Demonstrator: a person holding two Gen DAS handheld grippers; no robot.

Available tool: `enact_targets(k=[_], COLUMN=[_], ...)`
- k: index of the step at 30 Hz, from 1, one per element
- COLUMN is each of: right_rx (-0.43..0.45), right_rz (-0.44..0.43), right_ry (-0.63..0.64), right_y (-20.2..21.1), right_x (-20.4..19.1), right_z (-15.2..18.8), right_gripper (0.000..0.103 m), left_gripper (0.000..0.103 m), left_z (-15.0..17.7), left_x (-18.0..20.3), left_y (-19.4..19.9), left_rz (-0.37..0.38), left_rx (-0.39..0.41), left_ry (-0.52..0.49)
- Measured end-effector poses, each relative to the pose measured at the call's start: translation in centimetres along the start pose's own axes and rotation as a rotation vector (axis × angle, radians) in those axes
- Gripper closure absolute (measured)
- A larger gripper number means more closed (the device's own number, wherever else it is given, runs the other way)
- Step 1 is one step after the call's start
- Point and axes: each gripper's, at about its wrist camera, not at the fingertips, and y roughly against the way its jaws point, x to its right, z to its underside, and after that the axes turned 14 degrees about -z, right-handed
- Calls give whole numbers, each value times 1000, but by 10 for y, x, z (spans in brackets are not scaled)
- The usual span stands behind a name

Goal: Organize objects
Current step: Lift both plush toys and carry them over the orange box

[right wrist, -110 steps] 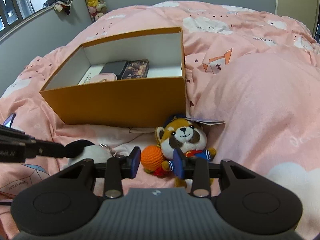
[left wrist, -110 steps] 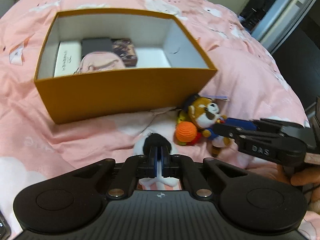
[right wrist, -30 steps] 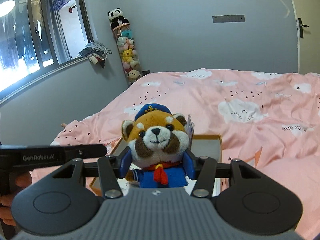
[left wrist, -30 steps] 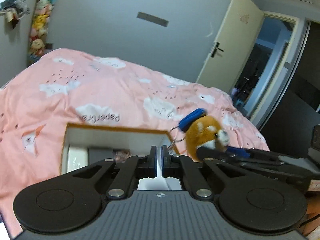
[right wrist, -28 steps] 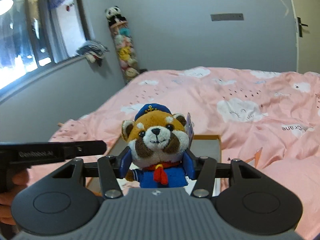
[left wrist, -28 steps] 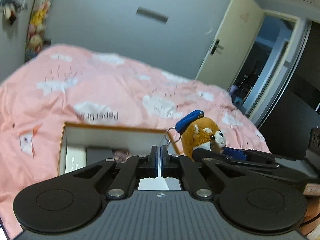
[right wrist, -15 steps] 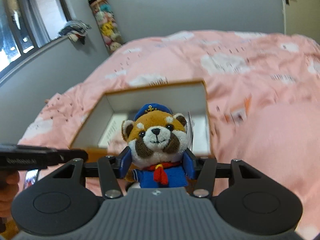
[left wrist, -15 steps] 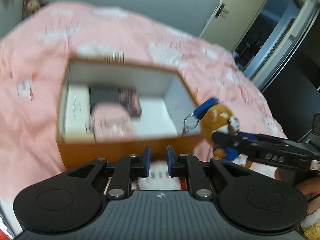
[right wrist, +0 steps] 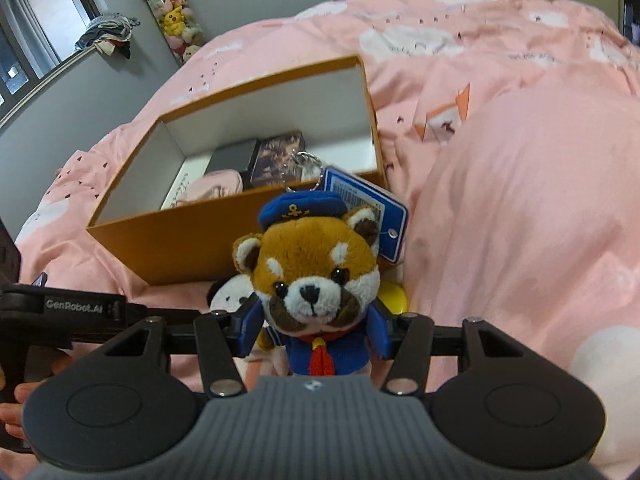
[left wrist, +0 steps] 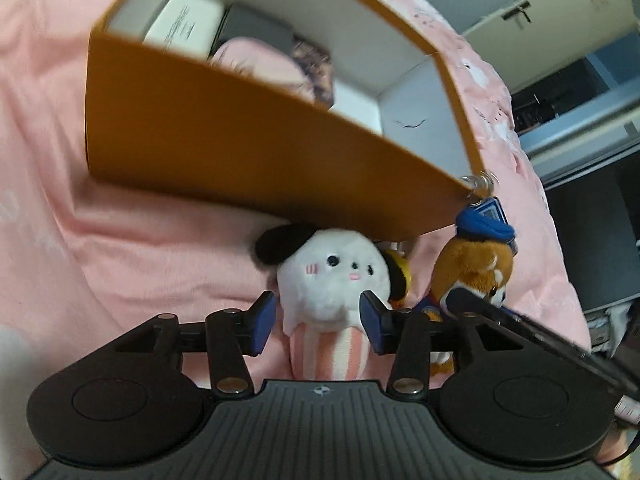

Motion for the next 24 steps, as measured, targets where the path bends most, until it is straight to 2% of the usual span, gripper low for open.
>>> enact_targets(k=[3,5,9,11,14,19,24], right_rx=[-37,-59,-77,-83,-86,-85,-81], right_rz=[-18,-24,-28,-23,-19,-19,-20], right_ry=[-45,-77,-97,-98,-124,-152,-171], right_y=[-9,-14,-21,-23,-26,-27,-27], right_x=[7,13,16,16,19,24,26], right_z=[3,5,8,8,9,10,11], right_gripper=[47,47,47,47,47,46,46], left_gripper=[48,43,35,26,24,24,34], left_z=[0,0,-1,-1,0,-2,-3], left_x=[-4,-6,-12,-15,-21,-24,-24], left_y=[-10,-16,-26,-33,-44,-51,-50], left_rz=[1,7,48,69,113,159,171], left_rx=[-36,-54,-75,-96,-126,-149,-139], left_ry=[21,32,69,90,132,172,163])
